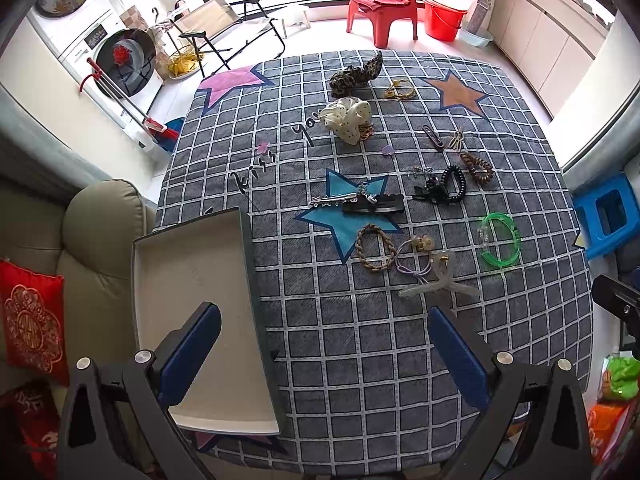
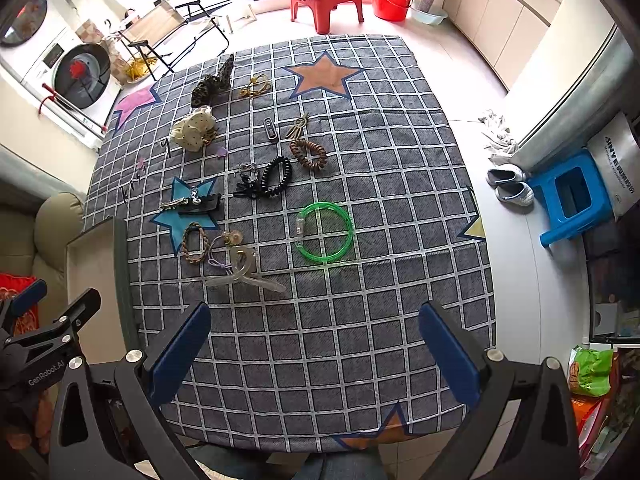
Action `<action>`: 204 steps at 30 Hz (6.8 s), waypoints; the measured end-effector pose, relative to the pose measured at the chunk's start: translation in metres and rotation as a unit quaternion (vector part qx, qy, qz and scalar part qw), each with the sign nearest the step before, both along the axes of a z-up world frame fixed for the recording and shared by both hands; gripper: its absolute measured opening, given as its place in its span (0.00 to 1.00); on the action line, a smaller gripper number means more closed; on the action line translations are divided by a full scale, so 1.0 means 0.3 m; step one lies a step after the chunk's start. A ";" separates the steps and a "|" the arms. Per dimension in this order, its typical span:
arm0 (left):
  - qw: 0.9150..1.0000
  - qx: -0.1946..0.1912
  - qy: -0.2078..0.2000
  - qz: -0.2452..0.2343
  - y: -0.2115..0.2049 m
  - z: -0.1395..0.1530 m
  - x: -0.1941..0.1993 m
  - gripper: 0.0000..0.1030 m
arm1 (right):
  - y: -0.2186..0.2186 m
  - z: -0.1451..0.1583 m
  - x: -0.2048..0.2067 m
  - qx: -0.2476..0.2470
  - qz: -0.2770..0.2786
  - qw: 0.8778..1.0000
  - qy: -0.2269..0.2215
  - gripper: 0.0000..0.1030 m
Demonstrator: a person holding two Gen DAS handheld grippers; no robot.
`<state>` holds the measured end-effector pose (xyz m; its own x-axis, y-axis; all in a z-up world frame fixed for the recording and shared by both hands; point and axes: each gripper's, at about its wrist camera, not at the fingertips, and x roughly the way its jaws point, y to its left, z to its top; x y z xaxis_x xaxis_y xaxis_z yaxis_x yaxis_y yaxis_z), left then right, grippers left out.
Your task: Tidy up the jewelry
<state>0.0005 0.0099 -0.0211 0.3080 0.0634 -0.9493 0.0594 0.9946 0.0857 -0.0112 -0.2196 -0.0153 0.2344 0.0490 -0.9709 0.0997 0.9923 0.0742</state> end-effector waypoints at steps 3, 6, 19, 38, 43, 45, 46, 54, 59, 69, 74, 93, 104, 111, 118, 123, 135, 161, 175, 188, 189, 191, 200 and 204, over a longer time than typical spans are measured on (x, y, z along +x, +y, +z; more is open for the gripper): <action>1.000 0.000 0.000 0.000 0.002 -0.002 0.000 1.00 | 0.000 0.000 0.005 0.000 0.000 1.000 0.000 1.00; 1.000 0.000 0.001 0.000 0.001 -0.001 0.002 1.00 | 0.000 -0.002 0.006 0.001 0.000 1.000 0.000 1.00; 1.000 -0.006 0.023 0.007 0.004 -0.043 0.024 1.00 | -0.006 -0.029 0.000 0.004 -0.004 1.000 0.008 1.00; 0.988 -0.089 0.104 0.067 0.036 -0.305 0.154 1.00 | -0.060 -0.254 0.099 0.023 -0.017 0.997 0.075 1.00; 0.985 -0.106 0.115 0.077 0.023 -0.397 0.229 1.00 | -0.065 -0.335 0.153 0.031 -0.020 0.996 0.077 1.00; 0.983 -0.111 0.119 0.079 0.017 -0.437 0.257 1.00 | -0.073 -0.377 0.181 0.034 -0.025 0.996 0.080 1.00; 0.983 -0.112 0.121 0.079 0.014 -0.456 0.270 1.00 | -0.075 -0.391 0.191 0.033 -0.025 0.996 0.081 1.00; 0.982 -0.106 0.126 0.089 -0.007 -0.572 0.343 1.00 | -0.029 -0.496 0.287 0.025 0.000 0.997 0.075 1.00; 0.986 -0.085 0.117 0.086 -0.018 -0.591 0.351 0.94 | 0.035 -0.548 0.329 0.023 0.027 0.997 0.072 0.95; 0.993 -0.067 0.087 0.044 -0.117 -0.563 0.346 0.63 | 0.073 -0.608 0.377 -0.014 0.044 0.996 0.073 0.54; 0.992 -0.084 0.087 0.021 -0.151 -0.546 0.349 0.30 | 0.120 -0.611 0.385 -0.023 0.061 0.996 0.067 0.25; 0.987 -0.150 0.059 0.019 -0.019 -0.401 0.275 0.08 | -0.013 -0.468 0.335 0.075 0.020 0.996 0.042 0.10; 0.986 -0.158 0.010 0.051 0.203 -0.243 0.145 0.08 | 0.183 -0.311 0.288 0.092 0.077 0.993 0.006 0.10; 0.983 -0.140 -0.010 0.116 0.432 -0.228 0.083 0.08 | 0.475 -0.269 0.301 0.109 0.160 0.981 0.001 0.10; 0.973 -0.127 -0.008 0.193 0.686 -0.297 0.023 0.08 | 0.851 -0.260 0.309 0.139 0.259 0.956 0.009 0.10; 0.969 -0.117 0.008 0.219 0.796 -0.400 0.043 0.08 | 1.095 -0.322 0.317 0.158 0.308 0.938 0.033 0.10; 0.971 -0.093 0.016 0.222 0.866 -0.551 0.118 0.08 | 1.284 -0.538 0.384 0.139 0.315 0.935 0.085 0.10; 0.969 -0.054 0.056 0.235 0.816 -0.558 0.071 0.87 | 1.047 -0.377 0.332 0.151 0.271 0.949 0.056 0.26; 0.970 0.018 0.010 0.243 0.754 -0.408 0.058 1.00 | 0.691 -0.365 0.209 0.107 0.187 0.975 0.057 0.45; 0.983 -0.008 0.029 0.182 0.595 -0.343 0.014 1.00 | 0.356 -0.376 0.076 0.077 0.091 0.990 0.072 0.63; 0.984 -0.012 0.029 0.174 0.573 -0.338 0.018 1.00 | 0.333 -0.378 0.069 0.077 0.084 0.991 0.073 0.63; 0.987 -0.017 0.034 0.158 0.517 -0.327 0.030 1.00 | 0.301 -0.381 0.061 0.077 0.073 0.992 0.073 0.63; 0.993 -0.021 0.050 0.109 0.317 -0.315 0.088 1.00 | 0.175 -0.371 0.055 0.082 0.036 0.994 0.067 0.64; 0.992 -0.021 0.063 0.106 0.265 -0.330 0.121 1.00 | 0.128 -0.381 0.074 0.086 0.016 0.994 0.067 0.64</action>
